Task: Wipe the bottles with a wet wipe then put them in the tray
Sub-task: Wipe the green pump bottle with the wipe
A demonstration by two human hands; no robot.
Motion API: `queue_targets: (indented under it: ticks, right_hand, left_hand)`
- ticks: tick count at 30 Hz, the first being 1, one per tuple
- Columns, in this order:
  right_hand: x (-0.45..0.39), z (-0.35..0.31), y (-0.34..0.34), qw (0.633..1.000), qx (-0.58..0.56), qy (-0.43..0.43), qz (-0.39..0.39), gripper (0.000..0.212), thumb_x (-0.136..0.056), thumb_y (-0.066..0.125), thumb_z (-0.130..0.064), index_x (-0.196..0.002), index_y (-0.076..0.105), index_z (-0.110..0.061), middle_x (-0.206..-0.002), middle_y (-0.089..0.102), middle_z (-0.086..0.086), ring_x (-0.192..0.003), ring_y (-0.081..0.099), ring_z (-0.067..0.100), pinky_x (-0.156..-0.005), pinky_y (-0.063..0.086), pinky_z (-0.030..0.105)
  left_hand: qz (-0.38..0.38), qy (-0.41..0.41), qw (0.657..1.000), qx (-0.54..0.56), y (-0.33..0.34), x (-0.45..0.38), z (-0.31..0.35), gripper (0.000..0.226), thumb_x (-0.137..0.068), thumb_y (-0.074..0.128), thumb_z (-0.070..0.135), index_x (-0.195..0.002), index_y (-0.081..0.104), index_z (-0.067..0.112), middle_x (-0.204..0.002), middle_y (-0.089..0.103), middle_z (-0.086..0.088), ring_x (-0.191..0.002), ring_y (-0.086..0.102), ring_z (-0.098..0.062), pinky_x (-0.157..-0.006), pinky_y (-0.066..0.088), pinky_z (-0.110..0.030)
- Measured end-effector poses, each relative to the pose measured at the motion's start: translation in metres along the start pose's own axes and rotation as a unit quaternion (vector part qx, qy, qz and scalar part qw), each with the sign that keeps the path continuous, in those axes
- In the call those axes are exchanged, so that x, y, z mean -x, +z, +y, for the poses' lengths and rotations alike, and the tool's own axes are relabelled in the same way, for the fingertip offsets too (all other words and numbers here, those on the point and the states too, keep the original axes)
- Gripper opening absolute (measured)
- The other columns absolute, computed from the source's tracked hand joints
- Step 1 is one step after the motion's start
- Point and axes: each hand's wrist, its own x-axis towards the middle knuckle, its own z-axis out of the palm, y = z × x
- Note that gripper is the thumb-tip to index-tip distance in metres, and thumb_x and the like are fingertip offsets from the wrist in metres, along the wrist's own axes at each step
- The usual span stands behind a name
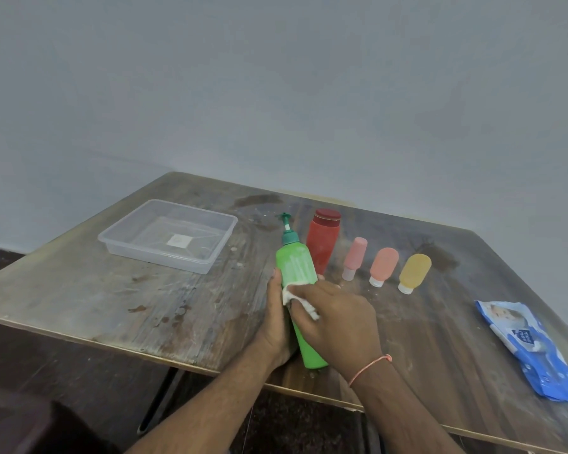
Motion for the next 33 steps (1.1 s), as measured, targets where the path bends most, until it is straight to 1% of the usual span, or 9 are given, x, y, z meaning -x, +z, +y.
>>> queue_targets:
  ticks: [2, 5, 10, 15, 17, 20, 24, 29, 33]
  right_hand:
    - [0.003, 0.001, -0.001, 1.000, -0.003, 0.001, -0.005, 0.016, -0.079, 0.076, -0.038, -0.095, 0.080, -0.035, -0.081, 0.073, -0.010, -0.068, 0.070, 0.015, -0.052, 0.054, 0.031]
    - [0.005, -0.002, -0.004, 0.999, 0.005, -0.028, -0.034, 0.016, -0.079, 0.069, -0.042, -0.090, 0.080, -0.036, -0.079, 0.072, -0.013, -0.068, 0.068, 0.012, -0.052, 0.051, 0.029]
    - [0.000, 0.001, 0.002, 1.000, -0.013, 0.026, -0.004, 0.019, -0.084, 0.072, -0.041, -0.101, 0.080, -0.038, -0.086, 0.076, -0.010, -0.070, 0.072, 0.019, -0.054, 0.057, 0.037]
    - [0.001, 0.000, -0.003, 0.999, -0.011, -0.003, -0.053, 0.023, -0.085, 0.064, -0.048, -0.098, 0.081, -0.038, -0.083, 0.074, -0.014, -0.072, 0.070, 0.013, -0.057, 0.056, 0.033]
    - [-0.004, -0.001, -0.002, 0.999, -0.017, 0.005, -0.032, 0.025, -0.088, 0.063, -0.047, -0.103, 0.082, -0.039, -0.087, 0.077, -0.013, -0.073, 0.071, 0.013, -0.058, 0.057, 0.033]
    - [-0.004, 0.003, -0.003, 0.999, -0.033, 0.036, 0.003, 0.022, -0.089, 0.066, -0.045, -0.101, 0.082, -0.036, -0.088, 0.079, -0.012, -0.074, 0.072, 0.010, -0.059, 0.058, 0.034]
    - [0.001, 0.004, -0.008, 0.997, -0.059, 0.028, -0.048, 0.025, -0.086, 0.064, -0.049, -0.098, 0.083, -0.037, -0.082, 0.077, -0.013, -0.074, 0.071, 0.013, -0.061, 0.058, 0.036]
    - [0.001, 0.009, -0.005, 0.993, -0.081, 0.079, 0.014, 0.022, -0.090, 0.066, -0.046, -0.102, 0.082, -0.037, -0.092, 0.079, -0.018, -0.078, 0.070, 0.004, -0.063, 0.053, 0.023]
    - [0.006, 0.014, -0.008, 0.991, -0.107, 0.071, -0.023, 0.018, -0.087, 0.072, -0.044, -0.100, 0.083, -0.039, -0.087, 0.077, -0.020, -0.079, 0.067, 0.003, -0.063, 0.042, 0.010]
  left_hand:
    - [0.000, -0.008, 1.000, 0.001, 0.000, 0.000, -0.001, 0.095, -0.085, 0.049, 0.089, -0.126, 0.068, 0.006, -0.140, 0.056, -0.037, -0.126, 0.055, -0.044, -0.117, 0.037, -0.057]
    - [-0.008, -0.024, 1.000, 0.007, -0.001, -0.001, -0.002, 0.092, -0.090, 0.043, 0.087, -0.128, 0.063, 0.005, -0.135, 0.059, -0.033, -0.124, 0.056, -0.043, -0.116, 0.036, -0.056]
    - [0.003, -0.004, 1.000, -0.001, 0.002, 0.001, -0.001, 0.092, -0.087, 0.048, 0.086, -0.127, 0.071, 0.006, -0.126, 0.066, -0.024, -0.117, 0.066, -0.036, -0.108, 0.049, -0.049]
    - [0.009, -0.007, 1.000, 0.005, 0.004, 0.001, 0.000, 0.088, -0.085, 0.050, 0.084, -0.120, 0.072, 0.006, -0.113, 0.069, -0.020, -0.107, 0.068, -0.033, -0.101, 0.050, -0.047]
    - [0.016, 0.005, 1.000, 0.002, 0.004, 0.002, 0.000, 0.084, -0.090, 0.046, 0.083, -0.117, 0.076, 0.008, -0.112, 0.072, -0.019, -0.107, 0.070, -0.033, -0.101, 0.052, -0.048]
    - [0.015, -0.003, 1.000, 0.002, 0.009, 0.005, 0.002, 0.079, -0.094, 0.037, 0.078, -0.102, 0.083, 0.014, -0.100, 0.076, -0.015, -0.094, 0.075, -0.028, -0.090, 0.058, -0.043]
    - [0.028, -0.007, 1.000, 0.003, 0.009, 0.004, 0.003, 0.087, -0.092, 0.041, 0.082, -0.116, 0.076, 0.007, -0.110, 0.071, -0.020, -0.101, 0.070, -0.032, -0.093, 0.056, -0.043]
    - [0.026, -0.005, 1.000, 0.003, 0.014, 0.007, 0.006, 0.079, -0.096, 0.030, 0.072, -0.095, 0.086, 0.017, -0.099, 0.079, -0.016, -0.090, 0.078, -0.027, -0.081, 0.063, -0.039]
    - [0.040, -0.007, 0.999, -0.004, 0.016, 0.008, 0.007, 0.082, -0.095, 0.028, 0.074, -0.098, 0.085, 0.015, -0.101, 0.078, -0.017, -0.091, 0.077, -0.028, -0.083, 0.063, -0.040]
